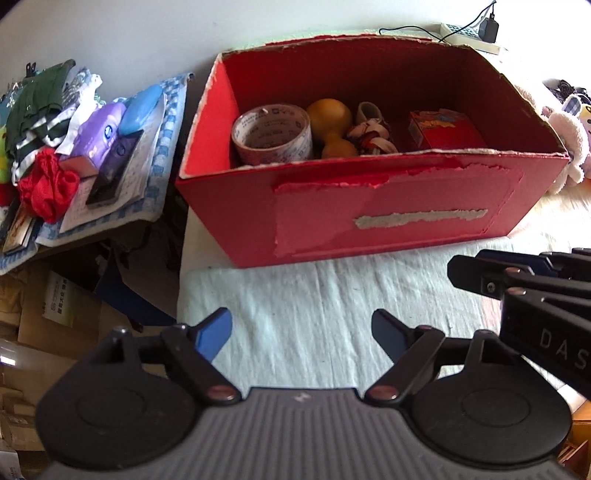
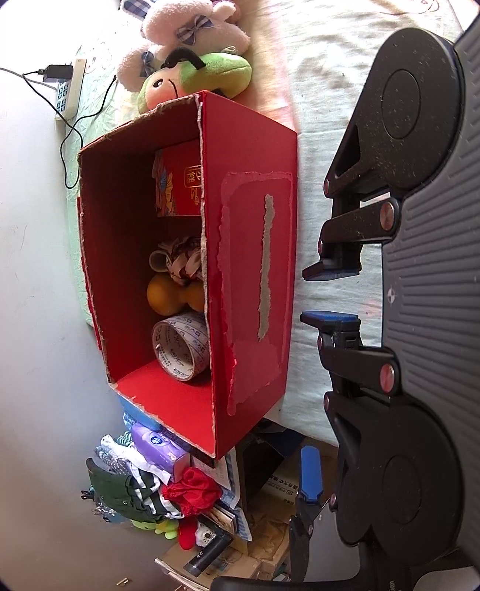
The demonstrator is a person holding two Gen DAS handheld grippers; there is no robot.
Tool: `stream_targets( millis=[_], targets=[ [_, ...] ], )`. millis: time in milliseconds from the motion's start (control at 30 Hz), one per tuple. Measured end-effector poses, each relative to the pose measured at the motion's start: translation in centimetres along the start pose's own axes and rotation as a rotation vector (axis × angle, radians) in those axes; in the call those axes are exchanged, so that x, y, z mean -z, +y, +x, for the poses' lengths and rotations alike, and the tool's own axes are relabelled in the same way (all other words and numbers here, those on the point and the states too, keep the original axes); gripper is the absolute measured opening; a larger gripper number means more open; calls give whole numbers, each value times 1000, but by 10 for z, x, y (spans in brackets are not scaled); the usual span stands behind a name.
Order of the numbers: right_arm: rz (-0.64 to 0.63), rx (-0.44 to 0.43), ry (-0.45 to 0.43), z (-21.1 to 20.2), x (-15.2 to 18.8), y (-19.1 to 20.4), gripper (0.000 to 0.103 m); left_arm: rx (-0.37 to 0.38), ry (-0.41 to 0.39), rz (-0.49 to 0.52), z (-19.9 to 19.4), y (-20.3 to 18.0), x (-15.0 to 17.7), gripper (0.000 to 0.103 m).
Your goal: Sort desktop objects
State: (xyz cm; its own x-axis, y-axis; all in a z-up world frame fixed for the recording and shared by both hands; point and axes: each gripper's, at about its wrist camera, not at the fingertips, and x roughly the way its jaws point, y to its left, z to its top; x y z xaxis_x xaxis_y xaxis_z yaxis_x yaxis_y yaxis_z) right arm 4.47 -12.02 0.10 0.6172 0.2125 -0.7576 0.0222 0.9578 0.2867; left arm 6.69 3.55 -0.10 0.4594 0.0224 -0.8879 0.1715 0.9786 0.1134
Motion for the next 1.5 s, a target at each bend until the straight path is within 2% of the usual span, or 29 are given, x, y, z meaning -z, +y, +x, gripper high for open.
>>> stream_targets(
  millis=[400, 633, 1000, 1100, 1300, 1500],
  targets=[
    [51, 9, -115, -31, -28, 15, 19, 17, -126, 47, -38, 12, -33, 94],
    [81, 35, -157, -38, -45, 11, 19, 17, -148, 53, -46, 12, -56, 97],
    [78, 70, -156, -35, -70, 1, 19, 28, -116, 29, -36, 3, -86, 98],
    [89, 77, -155, -33, -77, -4, 25, 13, -96, 27, -31, -1, -92, 98],
    [96, 101, -102, -21, -85, -14, 27, 25, -22, -12, -15, -4, -103, 98],
    [115, 108, -63, -9, -93, -27, 28, 28, 25, 9, 2, -14, -111, 97]
  ],
)
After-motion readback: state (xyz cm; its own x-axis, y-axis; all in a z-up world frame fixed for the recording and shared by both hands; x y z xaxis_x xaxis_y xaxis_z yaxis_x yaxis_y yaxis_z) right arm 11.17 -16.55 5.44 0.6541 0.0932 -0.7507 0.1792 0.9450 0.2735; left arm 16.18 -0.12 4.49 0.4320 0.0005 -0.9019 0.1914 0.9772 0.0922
